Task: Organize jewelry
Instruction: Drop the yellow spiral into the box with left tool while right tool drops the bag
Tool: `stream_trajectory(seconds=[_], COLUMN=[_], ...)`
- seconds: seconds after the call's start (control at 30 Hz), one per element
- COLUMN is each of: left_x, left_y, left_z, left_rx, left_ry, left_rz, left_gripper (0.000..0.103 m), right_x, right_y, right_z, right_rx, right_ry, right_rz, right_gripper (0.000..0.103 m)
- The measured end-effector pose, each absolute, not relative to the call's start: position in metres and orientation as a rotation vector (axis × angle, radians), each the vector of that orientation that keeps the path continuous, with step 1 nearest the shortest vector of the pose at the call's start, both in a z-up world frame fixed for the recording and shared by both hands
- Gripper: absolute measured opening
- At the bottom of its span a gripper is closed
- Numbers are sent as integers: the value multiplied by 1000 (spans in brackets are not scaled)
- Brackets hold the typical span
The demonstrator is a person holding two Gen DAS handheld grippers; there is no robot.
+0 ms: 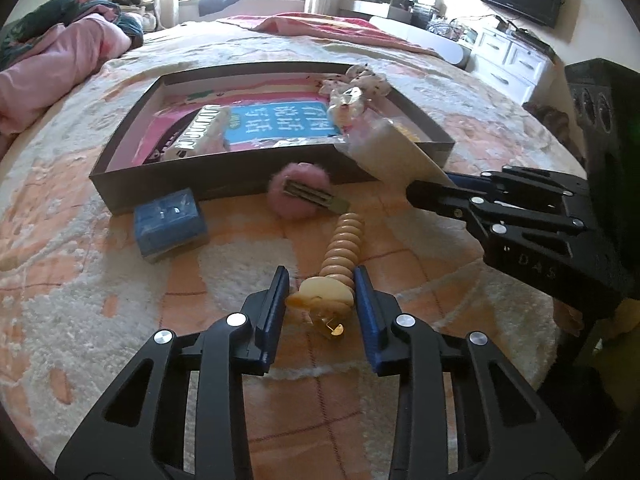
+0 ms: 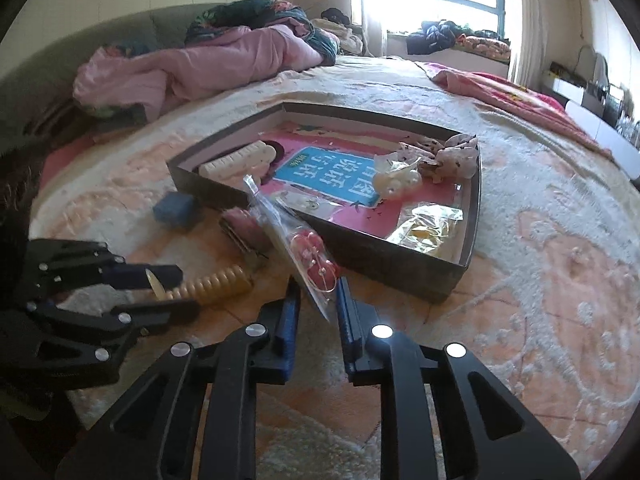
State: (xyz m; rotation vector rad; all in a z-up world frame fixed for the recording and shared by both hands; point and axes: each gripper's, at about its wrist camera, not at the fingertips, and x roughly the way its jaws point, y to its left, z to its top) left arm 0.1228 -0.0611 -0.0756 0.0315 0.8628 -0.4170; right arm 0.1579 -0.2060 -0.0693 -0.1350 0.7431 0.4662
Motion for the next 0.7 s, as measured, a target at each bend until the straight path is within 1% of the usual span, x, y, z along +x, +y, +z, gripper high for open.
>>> stream_trajectory(seconds=[0.33,0.7], left_x=[117,127], left_y=[-66,-67], left_z=[-58,-33], left_rx=[26,16], left_ry=[817,760], left_rz=[-419,-393], left_gripper=[25,25], right_x=[150,149], right_y=[-205,-219], right_z=[-55,-38], right_rx=[-112,-74], right_ry=[698,645], right_rz=[516,493], right_gripper=[14,13])
